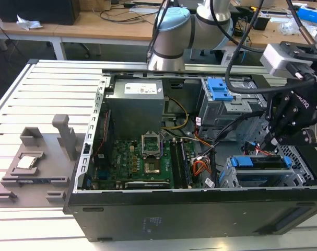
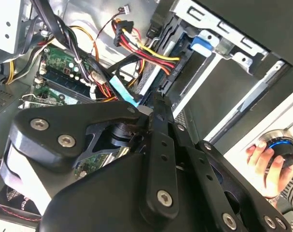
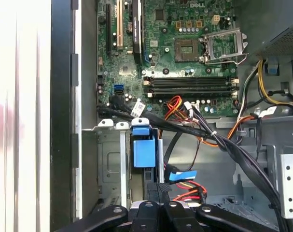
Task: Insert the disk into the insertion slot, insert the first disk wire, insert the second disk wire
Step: 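Insert the second disk wire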
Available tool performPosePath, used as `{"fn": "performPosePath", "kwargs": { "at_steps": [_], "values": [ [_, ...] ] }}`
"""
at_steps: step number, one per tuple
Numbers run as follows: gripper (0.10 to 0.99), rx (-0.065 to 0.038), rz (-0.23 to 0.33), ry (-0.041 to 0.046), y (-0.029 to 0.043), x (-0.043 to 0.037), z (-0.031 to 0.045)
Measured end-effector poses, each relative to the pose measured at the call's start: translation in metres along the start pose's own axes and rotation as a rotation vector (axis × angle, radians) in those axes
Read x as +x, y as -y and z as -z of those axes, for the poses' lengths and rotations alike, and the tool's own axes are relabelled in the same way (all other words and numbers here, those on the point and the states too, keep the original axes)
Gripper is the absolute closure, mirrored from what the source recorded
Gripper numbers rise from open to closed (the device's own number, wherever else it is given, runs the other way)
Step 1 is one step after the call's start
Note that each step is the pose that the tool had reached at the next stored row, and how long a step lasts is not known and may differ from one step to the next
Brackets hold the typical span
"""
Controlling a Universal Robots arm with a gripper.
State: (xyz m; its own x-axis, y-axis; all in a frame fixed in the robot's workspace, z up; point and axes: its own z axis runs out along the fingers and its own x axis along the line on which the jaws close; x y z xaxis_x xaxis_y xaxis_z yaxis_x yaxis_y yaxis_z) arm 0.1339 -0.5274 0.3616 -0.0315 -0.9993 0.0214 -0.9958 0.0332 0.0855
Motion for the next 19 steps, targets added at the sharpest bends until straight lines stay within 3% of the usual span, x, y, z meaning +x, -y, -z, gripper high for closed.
{"fn": "performPosePath", "kwargs": {
  "at_steps": [2,10,11,12,16,19],
  "values": [
    [0.980,0.000,0.000,0.0001,-0.0029,-0.0063,-0.0002],
    [0.973,0.000,0.000,0.0000,-0.0041,-0.0066,-0.0002],
    [0.918,0.000,0.000,0.0000,-0.0042,-0.0066,-0.0002],
    [0.784,0.000,0.000,0.0000,-0.0042,-0.0066,-0.0002],
    [0.784,0.000,0.000,-0.0001,-0.0060,-0.0080,-0.0005],
    [0.784,0.000,0.000,0.0000,-0.0112,-0.0112,-0.0015]
  ]
}}
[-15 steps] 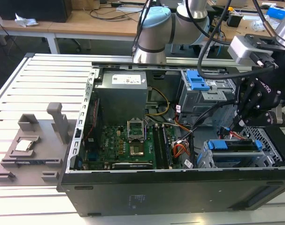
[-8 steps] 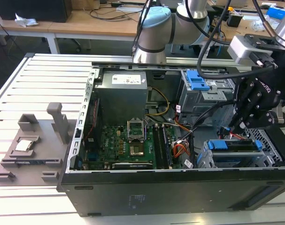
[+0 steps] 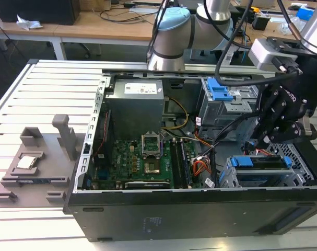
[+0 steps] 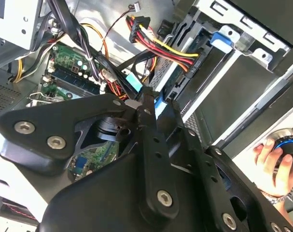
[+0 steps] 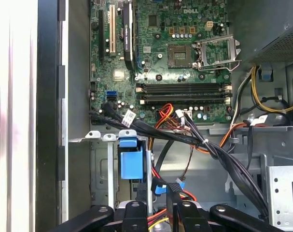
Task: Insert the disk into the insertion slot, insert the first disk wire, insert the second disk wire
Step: 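Insert the second disk wire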
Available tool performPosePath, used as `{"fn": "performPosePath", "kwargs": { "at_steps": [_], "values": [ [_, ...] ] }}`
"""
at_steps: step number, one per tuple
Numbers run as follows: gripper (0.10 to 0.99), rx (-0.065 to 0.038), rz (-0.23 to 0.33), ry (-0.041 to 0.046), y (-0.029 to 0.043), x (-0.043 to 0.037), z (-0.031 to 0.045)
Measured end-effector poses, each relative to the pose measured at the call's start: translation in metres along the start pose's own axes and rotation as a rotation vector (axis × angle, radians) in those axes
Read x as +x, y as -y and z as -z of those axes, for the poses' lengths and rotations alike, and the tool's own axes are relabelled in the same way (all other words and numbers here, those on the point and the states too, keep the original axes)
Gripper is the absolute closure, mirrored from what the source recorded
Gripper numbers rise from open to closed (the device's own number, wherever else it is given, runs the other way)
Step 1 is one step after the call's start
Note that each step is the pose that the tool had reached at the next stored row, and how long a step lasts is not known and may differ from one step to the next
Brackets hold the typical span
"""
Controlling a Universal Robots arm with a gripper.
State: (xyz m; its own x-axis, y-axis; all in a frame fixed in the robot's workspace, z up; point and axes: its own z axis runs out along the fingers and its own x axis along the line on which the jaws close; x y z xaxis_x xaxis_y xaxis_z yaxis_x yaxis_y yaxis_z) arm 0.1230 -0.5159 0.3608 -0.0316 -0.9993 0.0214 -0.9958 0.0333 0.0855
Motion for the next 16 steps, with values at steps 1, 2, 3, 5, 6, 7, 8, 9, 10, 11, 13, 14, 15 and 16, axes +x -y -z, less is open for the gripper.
{"fn": "performPosePath", "kwargs": {
  "at_steps": [1,2,3,5,6,7,8,9,10,11,13,14,15,16],
  "values": [
    [0.784,0.000,0.000,0.0000,-0.0013,-0.0003,-0.0003],
    [0.784,0.000,0.000,0.0002,-0.0016,-0.0003,-0.0007],
    [0.784,0.000,0.000,0.0001,-0.0017,-0.0003,-0.0010],
    [0.784,0.000,0.000,0.0000,-0.0017,-0.0004,-0.0023],
    [0.784,0.000,0.000,0.0000,-0.0017,-0.0004,-0.0032],
    [0.784,0.000,-0.001,-0.0006,-0.0017,-0.0004,-0.0041],
    [0.784,0.000,-0.002,-0.0016,-0.0017,-0.0005,-0.0046],
    [0.784,0.000,-0.003,-0.0027,-0.0017,-0.0006,-0.0051],
    [0.784,0.000,-0.008,-0.0037,-0.0016,-0.0011,-0.0060],
    [0.784,0.000,-0.011,-0.0041,-0.0016,-0.0015,-0.0064],
    [0.784,0.000,-0.025,-0.0032,-0.0016,-0.0034,-0.0077],
    [0.784,-0.001,-0.032,-0.0027,-0.0015,-0.0046,-0.0085],
    [0.784,-0.001,-0.038,-0.0031,-0.0016,-0.0053,-0.0099],
    [0.784,-0.001,-0.042,-0.0051,-0.0017,-0.0056,-0.0109]
  ]
}}
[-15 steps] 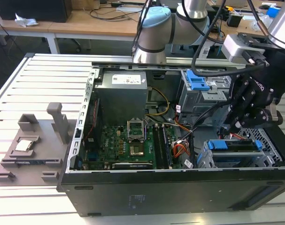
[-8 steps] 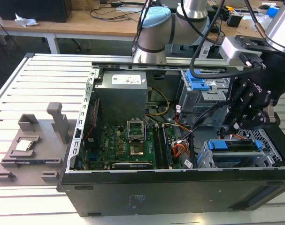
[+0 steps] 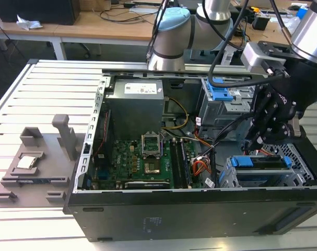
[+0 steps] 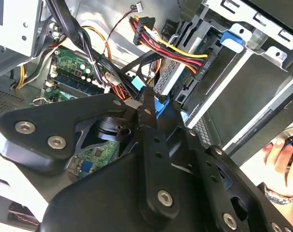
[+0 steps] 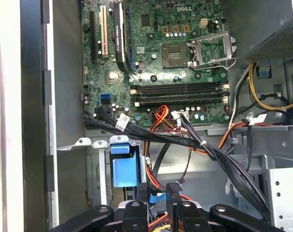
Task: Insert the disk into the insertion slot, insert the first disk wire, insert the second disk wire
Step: 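Insert the second disk wire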
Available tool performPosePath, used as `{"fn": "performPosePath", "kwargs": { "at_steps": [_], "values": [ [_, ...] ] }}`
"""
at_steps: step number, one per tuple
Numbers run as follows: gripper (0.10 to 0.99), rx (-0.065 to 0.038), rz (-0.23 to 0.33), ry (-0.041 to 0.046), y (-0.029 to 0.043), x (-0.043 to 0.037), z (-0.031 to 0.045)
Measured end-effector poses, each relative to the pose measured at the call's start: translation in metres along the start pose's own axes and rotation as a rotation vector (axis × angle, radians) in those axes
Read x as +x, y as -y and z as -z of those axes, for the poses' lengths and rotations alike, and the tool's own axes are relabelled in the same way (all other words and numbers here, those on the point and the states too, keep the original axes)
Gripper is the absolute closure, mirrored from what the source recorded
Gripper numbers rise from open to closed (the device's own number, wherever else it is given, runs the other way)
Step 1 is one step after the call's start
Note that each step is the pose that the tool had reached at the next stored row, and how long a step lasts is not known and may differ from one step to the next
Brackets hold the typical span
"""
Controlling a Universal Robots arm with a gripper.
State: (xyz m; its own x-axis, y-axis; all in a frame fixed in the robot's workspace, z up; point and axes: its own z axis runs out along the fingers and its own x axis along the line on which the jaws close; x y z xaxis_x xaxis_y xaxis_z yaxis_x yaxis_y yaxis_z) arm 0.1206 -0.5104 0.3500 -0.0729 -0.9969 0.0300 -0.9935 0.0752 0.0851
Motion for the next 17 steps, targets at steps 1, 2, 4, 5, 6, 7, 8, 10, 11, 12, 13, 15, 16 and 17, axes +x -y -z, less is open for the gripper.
{"fn": "performPosePath", "kwargs": {
  "at_steps": [1,2,4,5,6,7,8,10,11,12,13,15,16,17],
  "values": [
    [0.784,0.000,-0.005,-0.0032,-0.0001,-0.0002,-0.0011],
    [0.784,0.000,-0.014,-0.0092,-0.0001,-0.0005,-0.0034],
    [0.784,0.003,-0.020,-0.0405,0.0000,-0.0008,-0.0042],
    [0.784,0.004,-0.022,-0.0579,0.0000,-0.0009,-0.0043],
    [0.784,0.006,-0.024,-0.0815,0.0000,-0.0010,-0.0045],
    [0.784,0.006,-0.024,-0.0822,0.0000,-0.0010,-0.0045],
    [0.784,0.006,-0.024,-0.0823,0.0000,-0.0010,-0.0045],
    [0.800,0.006,-0.024,-0.0823,0.0000,-0.0011,-0.0045],
    [0.800,0.006,-0.024,-0.0822,0.0000,-0.0011,-0.0045],
    [0.867,0.006,-0.024,-0.0822,0.0000,-0.0011,-0.0045],
    [0.933,0.006,-0.024,-0.0822,0.0000,-0.0011,-0.0045],
    [0.941,0.006,-0.024,-0.0821,0.0000,-0.0011,-0.0045],
    [0.941,0.006,-0.024,-0.0822,0.0000,-0.0011,-0.0045],
    [0.941,0.006,-0.024,-0.0821,0.0000,-0.0011,-0.0045]
  ]
}}
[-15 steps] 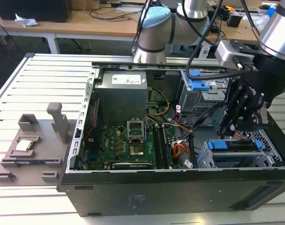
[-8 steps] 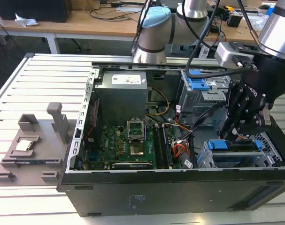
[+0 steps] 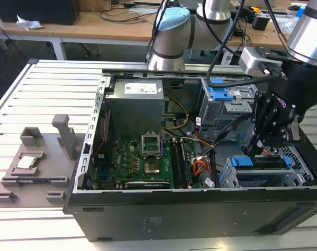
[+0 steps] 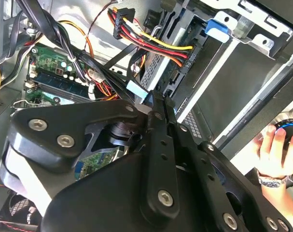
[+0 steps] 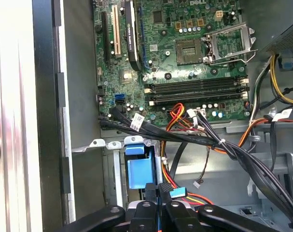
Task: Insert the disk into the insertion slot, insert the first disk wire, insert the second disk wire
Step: 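Insert the second disk wire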
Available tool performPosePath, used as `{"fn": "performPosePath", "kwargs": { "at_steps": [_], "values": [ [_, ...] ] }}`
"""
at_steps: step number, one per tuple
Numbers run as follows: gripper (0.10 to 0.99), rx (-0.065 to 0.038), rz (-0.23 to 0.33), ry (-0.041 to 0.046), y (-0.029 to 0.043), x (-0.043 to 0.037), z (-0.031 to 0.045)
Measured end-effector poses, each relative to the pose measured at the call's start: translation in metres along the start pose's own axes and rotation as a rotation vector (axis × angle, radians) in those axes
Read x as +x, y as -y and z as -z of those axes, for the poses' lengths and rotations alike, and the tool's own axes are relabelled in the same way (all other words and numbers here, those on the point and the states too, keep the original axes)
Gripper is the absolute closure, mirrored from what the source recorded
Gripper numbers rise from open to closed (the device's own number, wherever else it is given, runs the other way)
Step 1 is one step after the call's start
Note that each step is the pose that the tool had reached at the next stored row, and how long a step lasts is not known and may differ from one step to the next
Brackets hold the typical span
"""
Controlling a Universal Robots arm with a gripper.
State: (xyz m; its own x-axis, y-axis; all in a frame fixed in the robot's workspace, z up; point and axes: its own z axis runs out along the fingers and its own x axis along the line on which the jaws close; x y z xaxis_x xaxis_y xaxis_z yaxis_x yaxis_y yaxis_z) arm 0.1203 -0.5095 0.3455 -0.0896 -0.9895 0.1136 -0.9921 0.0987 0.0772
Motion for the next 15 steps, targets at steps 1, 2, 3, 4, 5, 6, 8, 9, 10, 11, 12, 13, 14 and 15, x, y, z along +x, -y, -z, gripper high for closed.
{"fn": "performPosePath", "kwargs": {
  "at_steps": [1,2,3,4,5,6,8,9,10,11,12,13,14,15],
  "values": [
    [0.941,0.000,0.000,0.0000,0.0000,0.0000,0.0000],
    [0.941,0.000,0.000,0.0001,0.0000,0.0000,0.0000],
    [0.941,0.000,0.000,0.0000,0.0008,-0.0001,0.0001],
    [0.941,0.000,0.000,0.0000,0.0024,-0.0003,0.0002],
    [0.941,0.000,0.001,-0.0001,0.0054,-0.0008,0.0005],
    [0.941,0.000,0.001,-0.0002,0.0076,-0.0011,0.0008],
    [0.941,0.000,0.002,-0.0002,0.0131,-0.0021,0.0013],
    [0.941,-0.001,0.002,-0.0002,0.0152,-0.0025,0.0014],
    [0.941,-0.001,0.003,-0.0003,0.0187,-0.0032,0.0018],
    [0.941,-0.001,0.004,-0.0003,0.0207,-0.0035,0.0020],
    [0.941,-0.001,0.004,-0.0003,0.0210,-0.0035,0.0020],
    [0.941,-0.001,0.005,-0.0005,0.0211,-0.0028,0.0020],
    [0.941,0.000,0.005,-0.0005,0.0213,-0.0012,0.0018],
    [0.941,0.000,0.006,-0.0006,0.0214,0.0002,0.0016]
  ]
}}
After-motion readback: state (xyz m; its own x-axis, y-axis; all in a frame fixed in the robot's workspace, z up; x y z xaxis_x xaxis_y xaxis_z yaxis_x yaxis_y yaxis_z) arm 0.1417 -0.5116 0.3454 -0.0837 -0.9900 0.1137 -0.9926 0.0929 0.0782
